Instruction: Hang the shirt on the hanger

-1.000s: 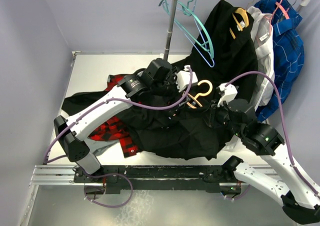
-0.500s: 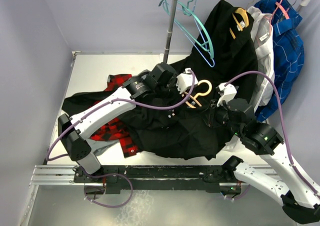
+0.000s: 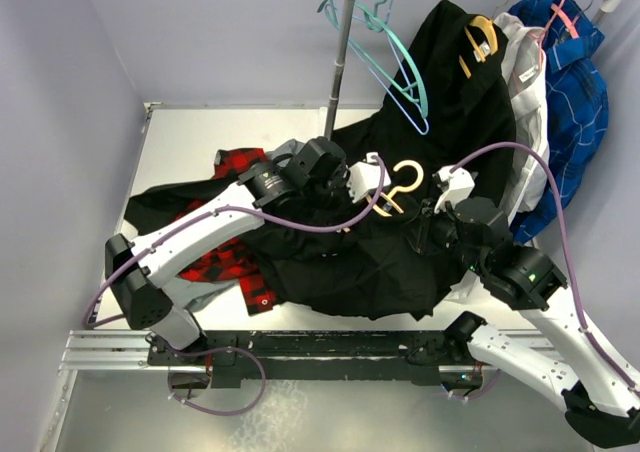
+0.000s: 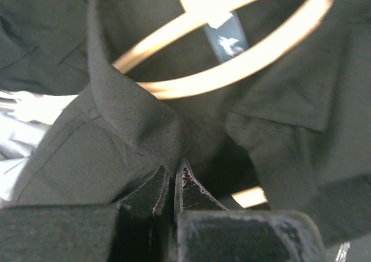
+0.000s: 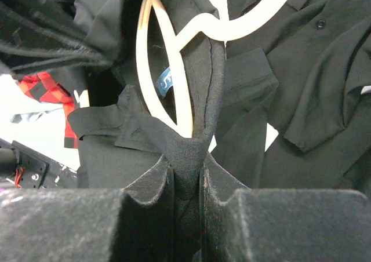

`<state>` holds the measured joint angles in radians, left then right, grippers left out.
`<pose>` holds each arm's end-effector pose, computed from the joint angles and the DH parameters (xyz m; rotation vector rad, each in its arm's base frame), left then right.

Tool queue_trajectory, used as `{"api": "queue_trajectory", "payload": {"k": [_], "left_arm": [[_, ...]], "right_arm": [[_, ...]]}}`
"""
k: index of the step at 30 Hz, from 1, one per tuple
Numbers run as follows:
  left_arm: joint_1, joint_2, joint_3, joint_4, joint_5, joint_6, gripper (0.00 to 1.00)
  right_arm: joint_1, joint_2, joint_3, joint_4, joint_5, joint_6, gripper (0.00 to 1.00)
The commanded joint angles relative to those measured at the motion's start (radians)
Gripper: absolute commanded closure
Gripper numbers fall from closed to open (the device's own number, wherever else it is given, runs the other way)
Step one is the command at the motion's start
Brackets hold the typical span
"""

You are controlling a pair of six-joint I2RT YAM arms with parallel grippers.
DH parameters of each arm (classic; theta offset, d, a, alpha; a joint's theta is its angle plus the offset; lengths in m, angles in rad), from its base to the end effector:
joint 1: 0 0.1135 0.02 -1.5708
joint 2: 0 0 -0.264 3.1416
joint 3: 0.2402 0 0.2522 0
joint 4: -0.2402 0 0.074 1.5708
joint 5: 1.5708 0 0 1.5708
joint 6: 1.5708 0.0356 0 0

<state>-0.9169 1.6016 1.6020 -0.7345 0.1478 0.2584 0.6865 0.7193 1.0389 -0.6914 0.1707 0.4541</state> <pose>0.2113 -0.2843 0.3643 1.3657 1.9108 -0.5019 0.1096 0.0820 0.3817 -0.1145 1.9798 0.5879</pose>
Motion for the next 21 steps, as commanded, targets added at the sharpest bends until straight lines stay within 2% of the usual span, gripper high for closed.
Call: {"api": "queue_trajectory", "payload": {"k": [1, 6, 8, 9, 10, 14, 18, 21], "left_arm": [[-0.039, -0.074, -0.026, -0.074, 0.128, 0.029, 1.00], [-0.045, -0.093, -0.105, -0.123, 0.132, 0.056, 0.99], [-0.045, -0.096, -0.129, -0.100, 0.057, 0.059, 0.44], [-0.045, -0.102, -0.134, -0.082, 0.014, 0.061, 0.09], [-0.045, -0.111, -0.138, -0.053, -0.031, 0.061, 0.00], [-0.044, -0.167, -0.104, 0.050, -0.159, 0.108, 0.01], [-0.035, -0.177, -0.004, 0.078, -0.279, 0.151, 0.01], [-0.030, -0.180, 0.046, 0.067, -0.313, 0.140, 0.01]], "right_arm": [[-0.003, -0.023, 0.021, 0.077, 0.127, 0.059, 1.00], [-0.004, -0.065, 0.024, 0.048, 0.231, 0.094, 1.00], [-0.003, -0.080, 0.015, 0.051, 0.235, 0.097, 1.00], [-0.004, -0.081, 0.011, 0.049, 0.238, 0.098, 1.00], [-0.003, -0.082, 0.009, 0.043, 0.243, 0.102, 1.00], [-0.003, -0.094, 0.000, 0.007, 0.275, 0.134, 1.00], [-0.003, -0.129, 0.001, -0.041, 0.368, 0.187, 1.00], [-0.003, -0.140, 0.011, -0.050, 0.429, 0.201, 1.00]]}}
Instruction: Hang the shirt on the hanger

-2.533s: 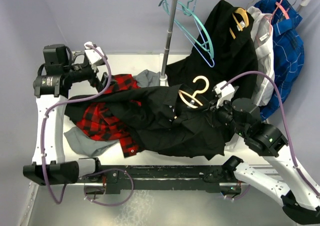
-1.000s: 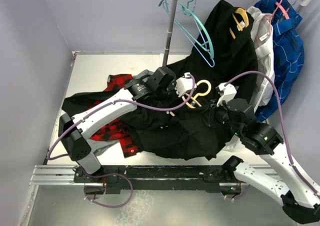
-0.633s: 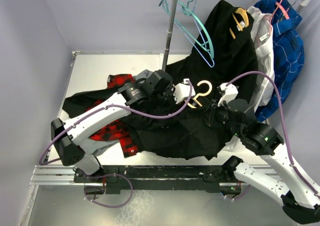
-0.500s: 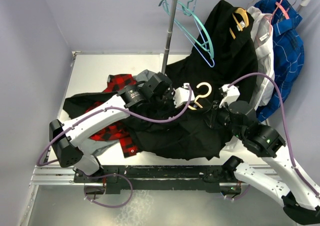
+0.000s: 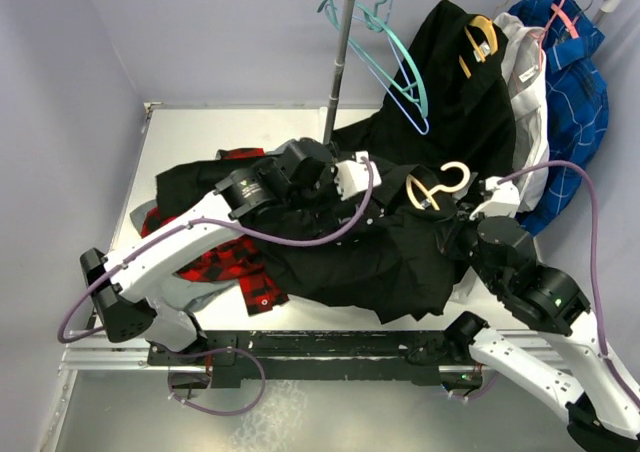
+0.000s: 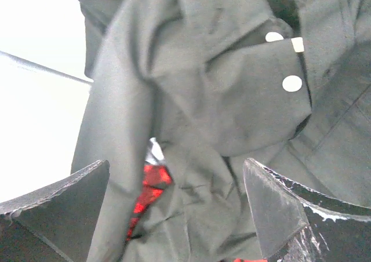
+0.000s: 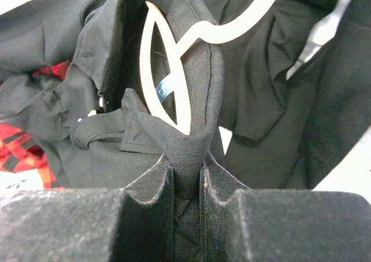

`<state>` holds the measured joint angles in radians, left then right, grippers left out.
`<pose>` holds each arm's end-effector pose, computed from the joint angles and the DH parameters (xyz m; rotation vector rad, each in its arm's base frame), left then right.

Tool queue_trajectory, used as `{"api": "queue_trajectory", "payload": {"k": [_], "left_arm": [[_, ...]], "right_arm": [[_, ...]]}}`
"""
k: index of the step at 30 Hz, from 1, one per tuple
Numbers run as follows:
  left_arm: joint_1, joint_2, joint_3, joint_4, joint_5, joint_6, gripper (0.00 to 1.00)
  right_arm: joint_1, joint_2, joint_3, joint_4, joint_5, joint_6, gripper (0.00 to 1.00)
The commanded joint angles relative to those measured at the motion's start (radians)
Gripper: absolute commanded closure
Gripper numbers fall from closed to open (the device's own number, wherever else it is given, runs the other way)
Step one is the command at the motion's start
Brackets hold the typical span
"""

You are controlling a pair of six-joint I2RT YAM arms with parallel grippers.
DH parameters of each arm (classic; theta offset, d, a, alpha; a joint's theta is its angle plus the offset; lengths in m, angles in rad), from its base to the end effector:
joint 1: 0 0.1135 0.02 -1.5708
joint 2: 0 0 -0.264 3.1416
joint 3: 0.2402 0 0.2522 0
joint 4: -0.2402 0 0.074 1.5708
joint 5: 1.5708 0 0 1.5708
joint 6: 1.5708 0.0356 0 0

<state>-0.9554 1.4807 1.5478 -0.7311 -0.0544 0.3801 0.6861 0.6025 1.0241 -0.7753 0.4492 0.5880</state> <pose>0.1880 -0.2625 0.3852 1.3670 1.7815 -0.2518 0.0879 0.0520 0.3814 0.2076 1.9004 0.4358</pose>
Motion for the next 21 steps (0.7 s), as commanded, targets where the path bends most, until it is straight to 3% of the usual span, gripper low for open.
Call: {"api": "queue_trajectory", "payload": {"k": [1, 8, 13, 16, 21], "left_arm": [[0.010, -0.061, 0.116, 0.055, -0.113, 0.006, 0.01], [0.081, -0.070, 0.274, -0.061, -0.050, -0.024, 0.01], [0.155, -0.111, 0.349, -0.110, 0.024, -0.046, 0.01], [0.245, -0.129, 0.363, -0.131, 0.100, -0.073, 0.01], [0.328, -0.165, 0.343, -0.153, 0.229, -0.096, 0.01]], "right_arm": [[-0.003, -0.015, 0.030, 0.037, 0.166, 0.064, 1.00], [-0.003, 0.147, 0.037, 0.191, 0.224, -0.153, 1.00], [-0.044, 0.222, -0.008, 0.415, 0.311, -0.386, 1.00], [-0.149, 0.221, -0.076, 0.562, 0.266, -0.513, 1.00], [-0.298, 0.242, -0.072, 0.648, 0.112, -0.680, 1.00]]}}
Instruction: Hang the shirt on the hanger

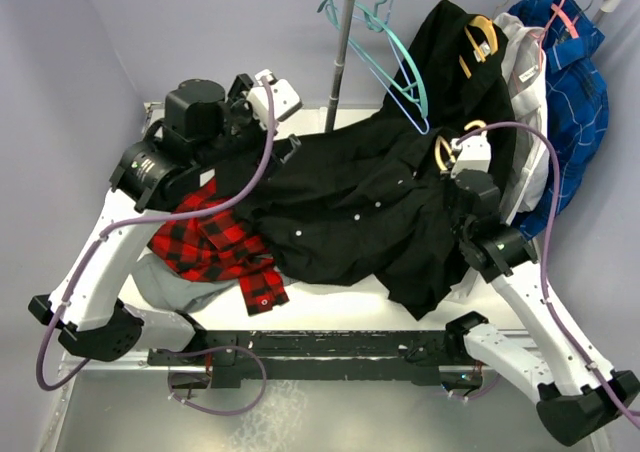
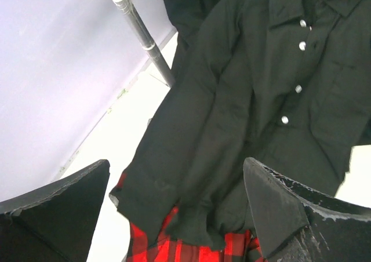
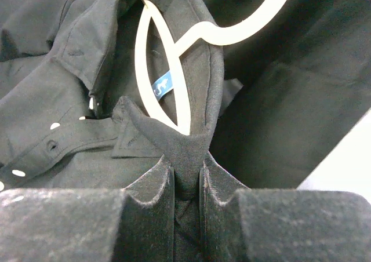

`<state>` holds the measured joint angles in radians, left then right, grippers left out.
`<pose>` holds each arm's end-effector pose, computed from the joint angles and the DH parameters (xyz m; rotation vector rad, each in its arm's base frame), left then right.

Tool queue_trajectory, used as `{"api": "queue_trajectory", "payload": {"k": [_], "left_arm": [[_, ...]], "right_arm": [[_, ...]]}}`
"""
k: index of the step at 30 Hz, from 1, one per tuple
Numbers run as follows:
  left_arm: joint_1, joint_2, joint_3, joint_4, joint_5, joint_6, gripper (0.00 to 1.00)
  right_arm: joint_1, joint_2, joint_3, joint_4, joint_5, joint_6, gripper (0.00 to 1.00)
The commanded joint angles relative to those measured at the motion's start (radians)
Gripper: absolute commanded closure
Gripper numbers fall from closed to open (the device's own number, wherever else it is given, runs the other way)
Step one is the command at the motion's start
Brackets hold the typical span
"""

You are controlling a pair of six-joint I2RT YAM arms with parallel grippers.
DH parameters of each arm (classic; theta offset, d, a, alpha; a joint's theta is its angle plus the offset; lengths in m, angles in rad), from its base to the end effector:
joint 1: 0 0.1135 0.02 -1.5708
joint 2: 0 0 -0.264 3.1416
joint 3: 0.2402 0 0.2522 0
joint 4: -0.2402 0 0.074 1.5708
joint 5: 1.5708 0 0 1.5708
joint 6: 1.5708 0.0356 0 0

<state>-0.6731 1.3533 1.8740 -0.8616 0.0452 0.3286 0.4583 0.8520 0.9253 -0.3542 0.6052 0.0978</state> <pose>0.1936 -0.1564 0.5086 0.9492 1.6700 -0.2753 0.1751 0.0638 0.3613 0.0909 1.8015 -0.1646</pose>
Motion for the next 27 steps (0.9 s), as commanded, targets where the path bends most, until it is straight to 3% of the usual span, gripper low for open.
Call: {"api": "queue_trajectory", "payload": {"k": [1, 11, 18, 27], "left_arm": [[0.054, -0.046, 0.007, -0.023, 0.134, -0.044, 0.01], [0.089, -0.112, -0.014, -0.039, 0.140, -0.041, 0.01], [0.102, -0.134, -0.011, -0.053, 0.140, -0.036, 0.01], [0.104, -0.132, -0.015, -0.059, 0.124, -0.024, 0.01]], "right_arm": [[-0.076, -0.001, 0.033, 0.240, -0.068, -0.227, 1.00], [-0.129, 0.065, 0.136, 0.404, -0.210, -0.571, 1.00], [-0.290, 0.191, 0.312, 0.363, -0.382, -0.639, 1.00], [-0.336, 0.306, 0.535, 0.355, -0.471, -0.677, 1.00]]}}
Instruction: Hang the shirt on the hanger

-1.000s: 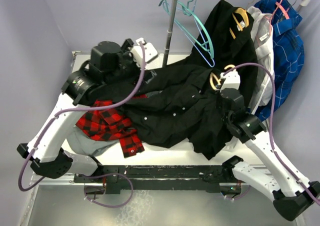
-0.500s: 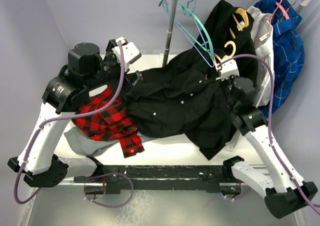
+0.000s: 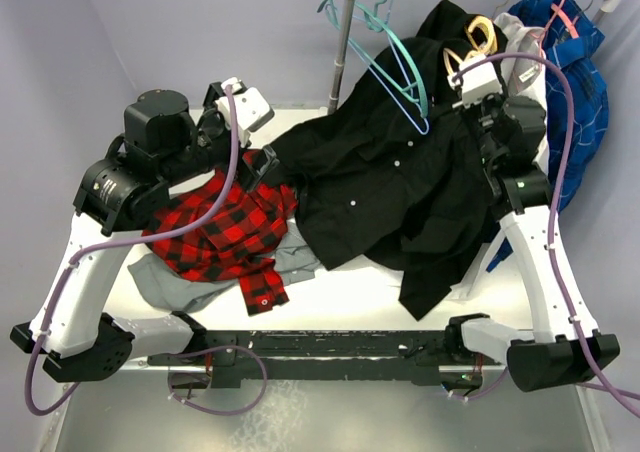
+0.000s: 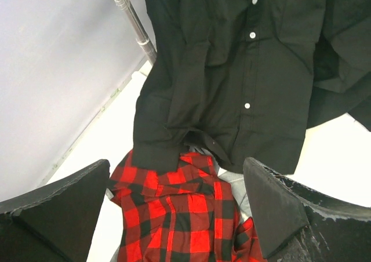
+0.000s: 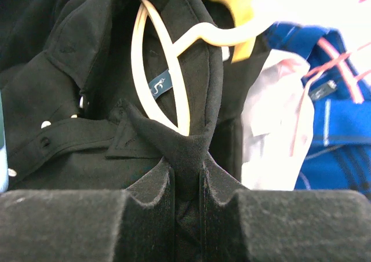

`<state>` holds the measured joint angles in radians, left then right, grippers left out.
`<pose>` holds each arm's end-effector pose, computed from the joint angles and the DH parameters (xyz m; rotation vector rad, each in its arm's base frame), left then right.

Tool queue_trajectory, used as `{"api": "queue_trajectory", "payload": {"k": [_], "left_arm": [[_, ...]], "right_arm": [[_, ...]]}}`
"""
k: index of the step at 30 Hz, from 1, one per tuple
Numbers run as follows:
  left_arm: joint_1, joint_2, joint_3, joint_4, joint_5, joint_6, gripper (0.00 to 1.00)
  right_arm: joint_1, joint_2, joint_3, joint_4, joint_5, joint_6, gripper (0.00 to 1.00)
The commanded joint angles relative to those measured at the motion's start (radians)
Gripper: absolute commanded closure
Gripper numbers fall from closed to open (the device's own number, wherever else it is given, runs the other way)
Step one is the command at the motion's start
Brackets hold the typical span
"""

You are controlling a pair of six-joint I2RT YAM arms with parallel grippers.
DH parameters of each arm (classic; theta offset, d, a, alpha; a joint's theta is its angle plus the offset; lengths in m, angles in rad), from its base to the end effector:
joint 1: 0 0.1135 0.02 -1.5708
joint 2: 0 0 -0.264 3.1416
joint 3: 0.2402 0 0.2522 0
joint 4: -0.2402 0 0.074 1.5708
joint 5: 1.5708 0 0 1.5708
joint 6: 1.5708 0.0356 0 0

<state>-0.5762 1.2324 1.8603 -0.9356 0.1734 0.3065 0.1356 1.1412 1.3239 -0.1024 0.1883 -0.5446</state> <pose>0.1638 -0.1137 0.5220 0.9134 1.6529 -0.3477 0.2473 0.0270 0.4658 -0.3561 1.4672 -0.4694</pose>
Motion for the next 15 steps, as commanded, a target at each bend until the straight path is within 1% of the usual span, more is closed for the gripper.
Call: {"api": "queue_trajectory", "payload": {"k": [1, 8, 15], "left_arm": [[0.008, -0.009, -0.003, 0.014, -0.005, -0.001, 0.01], [0.007, -0.003, -0.009, 0.010, -0.008, 0.004, 0.01], [0.007, 0.000, -0.013, 0.006, -0.009, 0.011, 0.01]], "right_arm": [[-0.015, 0.031, 0.162, 0.098, -0.059, -0.037, 1.00], [-0.022, 0.154, 0.329, 0.067, -0.114, -0.016, 1.00], [-0.025, 0.238, 0.423, 0.065, -0.122, -0.009, 1.00]]}}
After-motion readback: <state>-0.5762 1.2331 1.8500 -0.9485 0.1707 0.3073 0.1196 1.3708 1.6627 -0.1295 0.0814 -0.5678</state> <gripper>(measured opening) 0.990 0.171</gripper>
